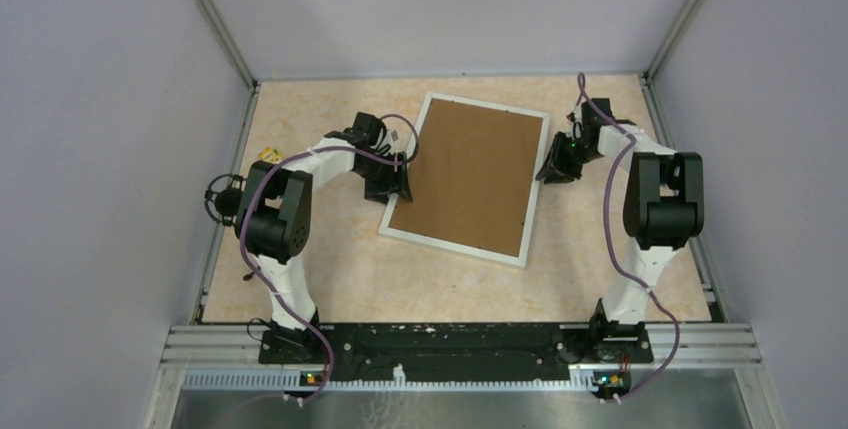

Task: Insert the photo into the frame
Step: Install the photo frame at the center of the board.

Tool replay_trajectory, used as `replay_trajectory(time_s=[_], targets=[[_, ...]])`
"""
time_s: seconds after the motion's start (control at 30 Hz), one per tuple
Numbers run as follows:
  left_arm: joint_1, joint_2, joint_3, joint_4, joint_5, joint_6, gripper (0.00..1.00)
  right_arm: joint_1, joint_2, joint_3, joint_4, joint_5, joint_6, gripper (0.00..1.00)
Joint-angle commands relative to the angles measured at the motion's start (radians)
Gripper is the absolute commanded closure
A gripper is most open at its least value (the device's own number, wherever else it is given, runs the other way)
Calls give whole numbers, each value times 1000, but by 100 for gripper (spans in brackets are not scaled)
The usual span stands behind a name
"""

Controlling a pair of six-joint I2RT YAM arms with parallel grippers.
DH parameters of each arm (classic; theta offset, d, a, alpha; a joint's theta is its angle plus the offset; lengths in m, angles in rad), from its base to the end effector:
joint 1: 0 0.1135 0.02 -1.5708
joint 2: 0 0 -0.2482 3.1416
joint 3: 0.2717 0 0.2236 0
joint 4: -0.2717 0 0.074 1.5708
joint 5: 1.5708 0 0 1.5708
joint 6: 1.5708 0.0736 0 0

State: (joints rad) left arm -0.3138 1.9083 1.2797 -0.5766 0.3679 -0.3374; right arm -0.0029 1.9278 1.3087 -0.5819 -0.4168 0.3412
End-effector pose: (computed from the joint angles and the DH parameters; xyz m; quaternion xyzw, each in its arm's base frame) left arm 0.3368 -0.1371 0.1363 0.0218 0.9671 -0.2276 0.1118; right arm 0.3681 0.0287 0.1382 0.1272 0.9540 0.2307 0.1431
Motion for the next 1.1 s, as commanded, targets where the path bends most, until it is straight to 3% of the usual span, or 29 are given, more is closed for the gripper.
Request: replay_trajectory(time_s=[0.0,0.67,1.07], targets=[[-16,1,4,11,67,-6,32,7,19,-18,44,-19,-15,73],[-16,-1,2,16,74,-8,33,11,-11,-64,32,-12,-30,73],[-16,9,6,15,91,-5,33,196,85,-119,46,292,162,74]])
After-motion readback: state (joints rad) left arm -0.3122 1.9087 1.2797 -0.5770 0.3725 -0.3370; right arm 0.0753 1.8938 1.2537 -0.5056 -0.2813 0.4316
